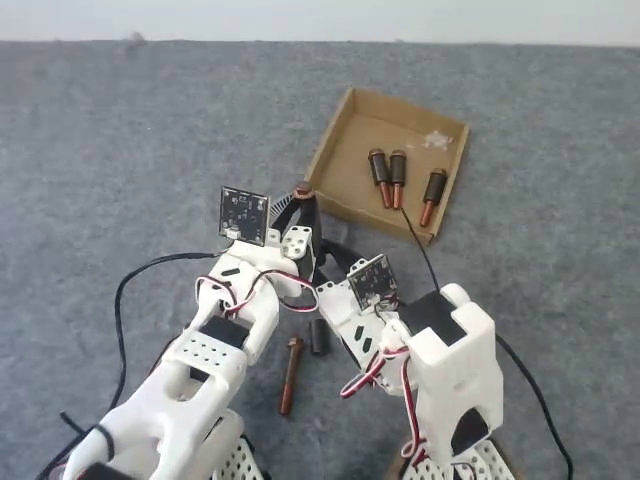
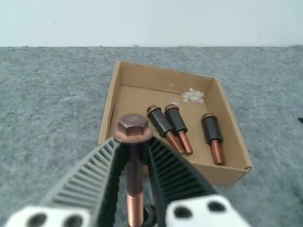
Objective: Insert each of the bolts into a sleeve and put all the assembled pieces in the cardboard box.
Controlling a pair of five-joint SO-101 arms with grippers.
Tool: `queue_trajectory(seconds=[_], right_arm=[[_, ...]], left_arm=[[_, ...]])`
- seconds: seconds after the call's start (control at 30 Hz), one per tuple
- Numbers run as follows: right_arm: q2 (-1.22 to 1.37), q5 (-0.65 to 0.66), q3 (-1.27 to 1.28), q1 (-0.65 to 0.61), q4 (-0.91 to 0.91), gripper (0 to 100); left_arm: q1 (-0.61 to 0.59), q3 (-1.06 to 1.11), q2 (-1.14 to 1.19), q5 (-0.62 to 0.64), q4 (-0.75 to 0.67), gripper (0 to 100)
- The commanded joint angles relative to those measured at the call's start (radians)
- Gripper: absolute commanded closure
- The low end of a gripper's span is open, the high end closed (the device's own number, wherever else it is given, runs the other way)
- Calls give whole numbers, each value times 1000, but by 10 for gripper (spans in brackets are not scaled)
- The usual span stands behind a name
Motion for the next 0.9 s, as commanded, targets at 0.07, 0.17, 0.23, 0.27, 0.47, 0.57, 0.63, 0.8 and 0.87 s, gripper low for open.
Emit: queue_trajectory(seconds=[0.07, 0.17, 0.23, 0.27, 0.47, 0.57, 0.63, 0.8, 0.87], right_arm=[[-67, -9, -11, 10, 4, 992], [-67, -9, -9, 10, 4, 992], [-67, -9, -9, 10, 4, 992], [-67, -9, -9, 10, 4, 992], [-67, -9, -12, 12, 4, 992], [-67, -9, -14, 12, 4, 992], [-67, -9, -14, 12, 4, 992], [-67, -9, -15, 12, 2, 992], [-67, -9, -15, 12, -1, 992]], left_arm=[[2, -30, 9, 8, -21, 991], [-2, -24, 11, 9, -20, 991], [-11, -15, 8, 9, -20, 991], [-12, -13, 11, 9, -20, 991], [-14, -13, 5, 9, 44, 991], [6, -21, 6, 9, 120, 991], [20, -22, 5, 9, 121, 991], [20, -21, 5, 9, 121, 991], [20, -21, 5, 9, 121, 991]])
